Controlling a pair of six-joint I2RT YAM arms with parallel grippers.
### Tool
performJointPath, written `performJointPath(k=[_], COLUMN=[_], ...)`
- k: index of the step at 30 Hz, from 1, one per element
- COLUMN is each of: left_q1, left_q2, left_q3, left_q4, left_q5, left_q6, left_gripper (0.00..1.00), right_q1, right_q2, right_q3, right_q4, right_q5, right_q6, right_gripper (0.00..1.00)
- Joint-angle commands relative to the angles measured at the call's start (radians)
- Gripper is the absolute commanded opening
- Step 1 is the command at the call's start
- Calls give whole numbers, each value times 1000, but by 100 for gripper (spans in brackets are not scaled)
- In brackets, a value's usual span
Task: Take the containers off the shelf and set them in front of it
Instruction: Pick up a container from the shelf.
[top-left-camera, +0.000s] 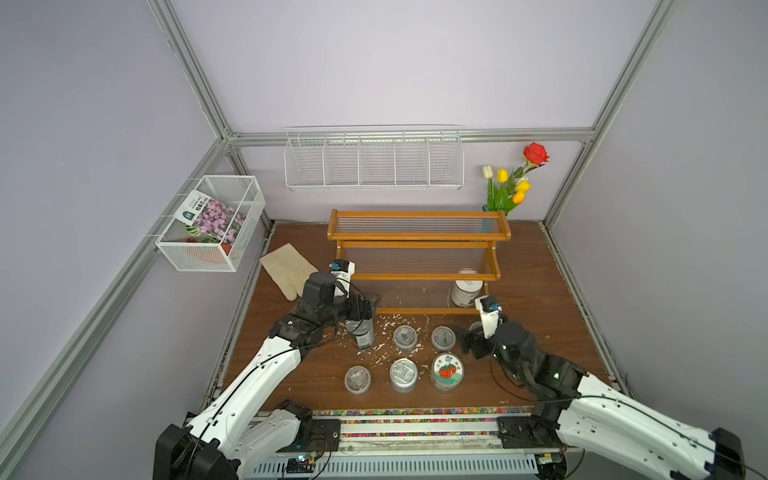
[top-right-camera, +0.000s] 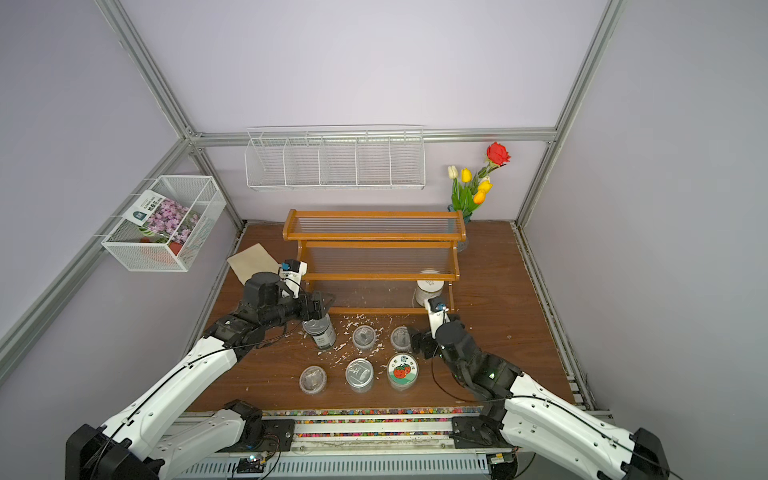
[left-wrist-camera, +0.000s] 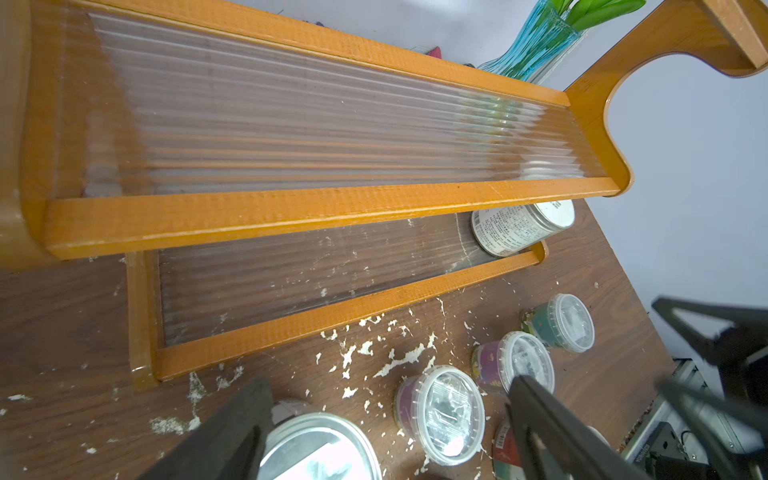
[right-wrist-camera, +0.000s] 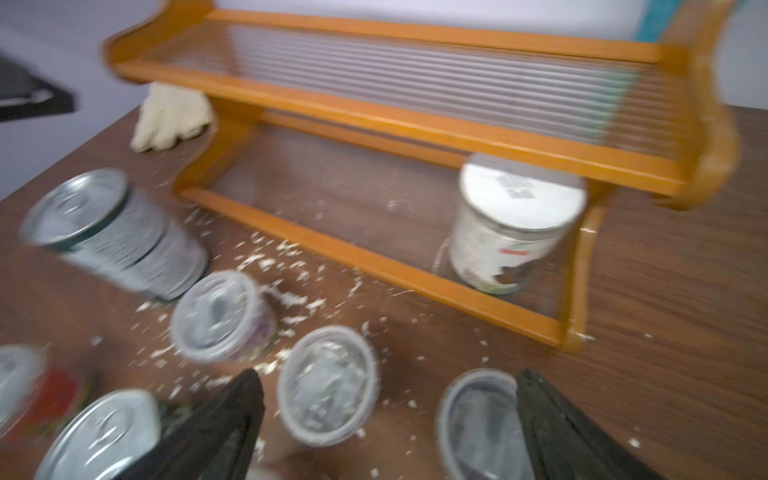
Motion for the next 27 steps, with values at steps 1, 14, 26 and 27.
performJointPath(k=[1, 14, 26, 27], left_q1=[-6, -5, -7, -6], left_q2=[3, -1, 17, 16], left_q3=[35, 40, 31, 30], left_q4=[2, -3, 15, 17], left_q5=[2, -1, 9, 8], left_q6=[11, 8, -6, -8], left_gripper=[93, 92, 92, 92], right_q1=[-144, -343, -359, -359], right_q2=[77, 545, 755, 764], right_q3=[4, 85, 126, 127], right_q4=[84, 537, 757, 771], right_q5=[-93, -172, -142, -145], right_q6=[-22, -149, -129, -129], right_gripper=[97, 97, 97, 95])
